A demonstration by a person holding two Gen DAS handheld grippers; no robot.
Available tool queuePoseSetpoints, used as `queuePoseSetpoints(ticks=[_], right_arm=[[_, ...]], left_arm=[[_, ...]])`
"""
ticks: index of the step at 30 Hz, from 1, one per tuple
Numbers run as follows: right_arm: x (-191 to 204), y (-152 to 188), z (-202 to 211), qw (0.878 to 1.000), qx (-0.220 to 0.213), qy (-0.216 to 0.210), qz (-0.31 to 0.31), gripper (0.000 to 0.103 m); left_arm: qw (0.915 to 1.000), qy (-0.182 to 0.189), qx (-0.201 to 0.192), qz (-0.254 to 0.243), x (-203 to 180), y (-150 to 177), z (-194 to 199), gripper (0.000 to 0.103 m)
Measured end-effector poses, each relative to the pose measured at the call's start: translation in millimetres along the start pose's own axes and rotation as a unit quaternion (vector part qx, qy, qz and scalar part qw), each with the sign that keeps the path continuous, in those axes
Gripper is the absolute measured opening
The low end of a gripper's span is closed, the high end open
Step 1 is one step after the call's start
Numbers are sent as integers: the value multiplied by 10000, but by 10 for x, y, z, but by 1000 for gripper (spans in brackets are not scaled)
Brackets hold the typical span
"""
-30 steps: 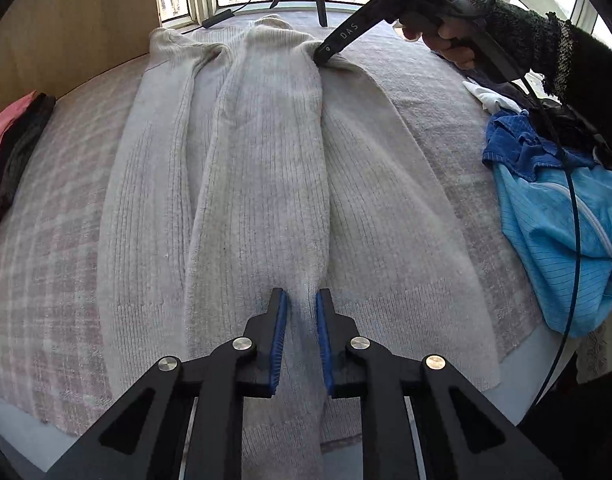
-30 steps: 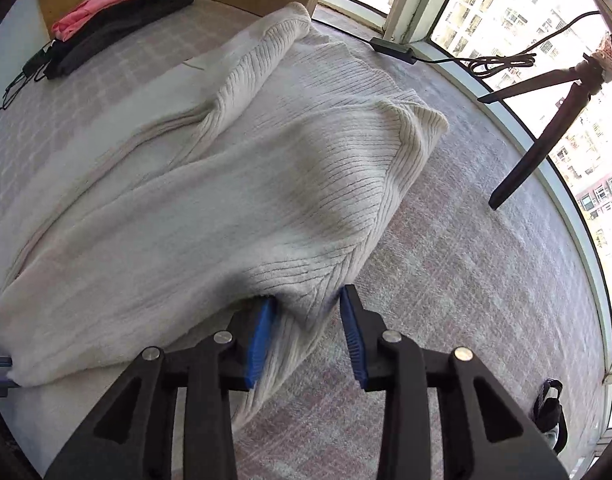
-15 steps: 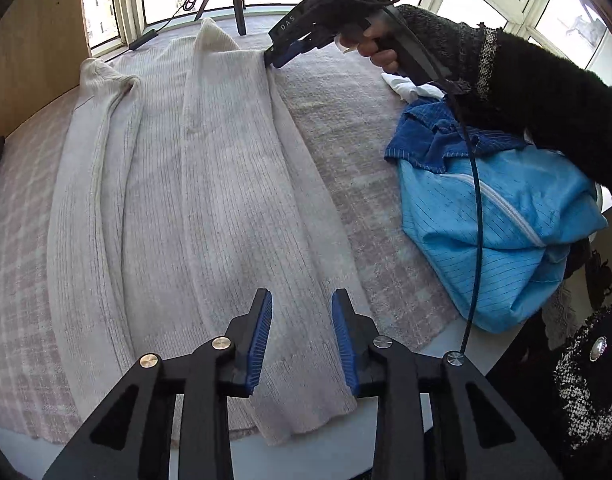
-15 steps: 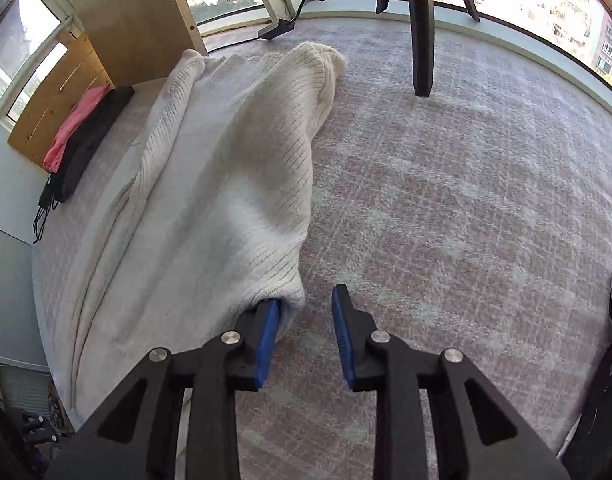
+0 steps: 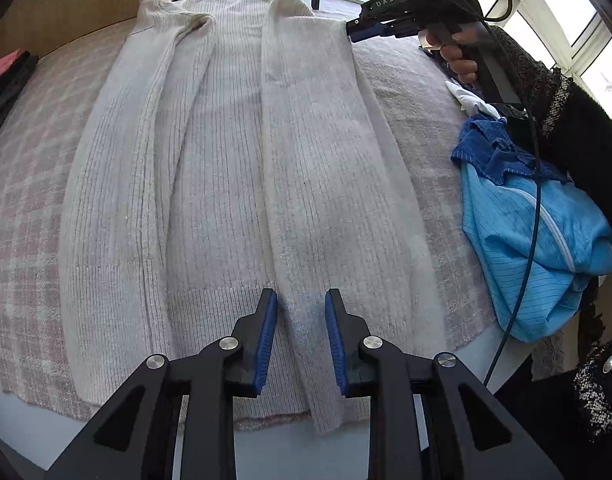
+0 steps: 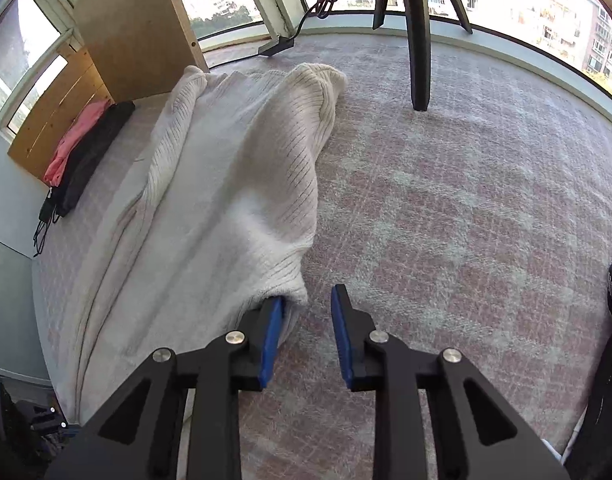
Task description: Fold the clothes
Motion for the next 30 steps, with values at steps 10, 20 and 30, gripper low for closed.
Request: queuePoseSetpoints(ticks=[10, 20, 30], right_arm=[[-204, 97, -95, 9945, -324, -412, -910, 8], [-167, 35, -1, 9980, 199, -217, -560, 30], [-449, -464, 89, 9929, -299, -409, -1079, 33]], left_arm=[[9952, 842, -188, 466, -33, -194, 243, 6], [9994, 182, -220, -189, -202, -37, 246, 40], [9969, 269, 284, -679, -505, 17, -203, 39]])
Point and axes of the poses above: each gripper's, at about its wrist camera, not at the fingertips, and z roughly against the way its jaws point, x to its left, y to its underside, the point moved 4 cm from there along -z, roughly the way its jaws point, and after that the axes turned 15 degrees about z, right-handed, at the moved point
